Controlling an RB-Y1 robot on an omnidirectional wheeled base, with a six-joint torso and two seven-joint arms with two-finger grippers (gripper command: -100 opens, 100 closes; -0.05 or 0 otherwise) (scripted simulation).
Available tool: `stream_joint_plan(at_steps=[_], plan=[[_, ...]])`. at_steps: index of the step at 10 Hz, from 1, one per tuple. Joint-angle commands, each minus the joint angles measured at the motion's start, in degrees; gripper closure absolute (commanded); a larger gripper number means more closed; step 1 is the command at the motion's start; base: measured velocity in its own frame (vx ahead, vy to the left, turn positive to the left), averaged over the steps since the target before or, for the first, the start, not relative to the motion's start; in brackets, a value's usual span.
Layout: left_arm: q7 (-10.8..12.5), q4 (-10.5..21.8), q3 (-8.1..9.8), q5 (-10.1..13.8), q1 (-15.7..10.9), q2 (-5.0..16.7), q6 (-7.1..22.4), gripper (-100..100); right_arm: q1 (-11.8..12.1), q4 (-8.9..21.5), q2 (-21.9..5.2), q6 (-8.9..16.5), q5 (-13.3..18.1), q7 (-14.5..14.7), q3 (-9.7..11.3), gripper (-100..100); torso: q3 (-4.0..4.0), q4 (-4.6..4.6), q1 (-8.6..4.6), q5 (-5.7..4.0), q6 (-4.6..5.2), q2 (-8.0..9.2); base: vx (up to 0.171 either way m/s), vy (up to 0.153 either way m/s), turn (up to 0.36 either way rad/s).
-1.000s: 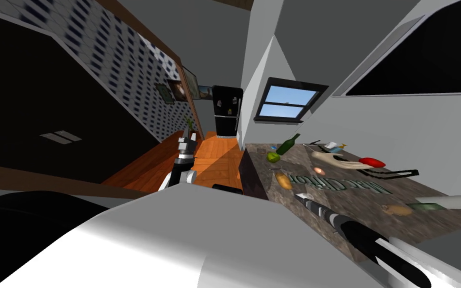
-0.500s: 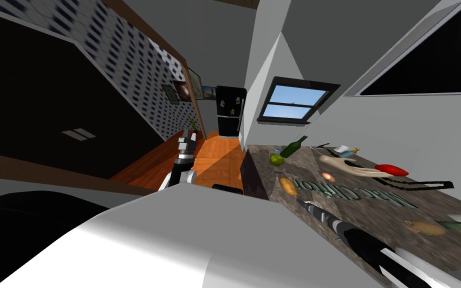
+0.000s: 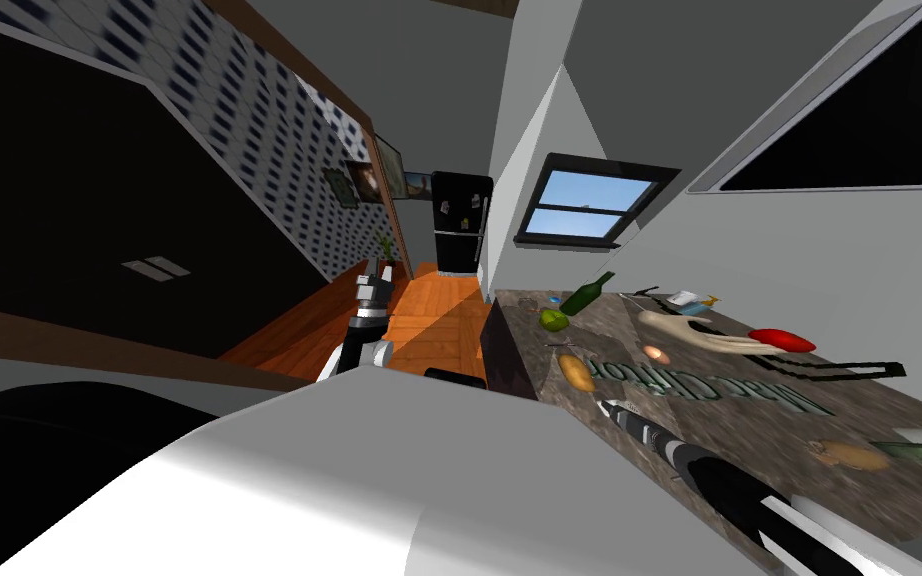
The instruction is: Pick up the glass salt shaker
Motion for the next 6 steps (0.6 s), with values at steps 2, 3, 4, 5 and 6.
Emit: stream_joint_plan(at_steps=[2,3,4,5,6], plan=[[0.0,0.0,0.0,0.0,0.0,0.0,0.0,0,1.32,-1.78,-1.76,0.91,-0.73,-0.47,-1.59,100,0.0,0.0,0.0,0.0,0.0,0.0,-0.012,-0.001,-0.074],[0.0,0.0,0.0,0.0,0.0,0.0,0.0,0,2.08,-2.7,-2.63,1.35,-1.08,-0.69,-2.5,100,0.05,0.02,0.02,0.03,0.06,0.09,-0.036,-0.005,-0.143],[0.0,0.0,0.0,0.0,0.0,0.0,0.0,0,2.84,-3.63,-3.5,1.78,-1.43,-0.92,-3.41,100,0.09,0.04,0.02,0.03,0.07,0.15,-0.037,-0.006,-0.096],[0.0,0.0,0.0,0.0,0.0,0.0,0.0,0,2.11,-2.98,-2.83,1.5,-1.12,-0.71,-2.57,100,0.11,0.04,0.02,0.02,0.06,0.18,-0.017,-0.001,-0.017],[0.0,0.0,0.0,0.0,0.0,0.0,0.0,0,2.19,-3.1,-2.89,1.62,-1.14,-0.74,-2.66,0,0.08,0.03,0.02,0.01,0.03,0.12,0.0,0.0,0.0]])
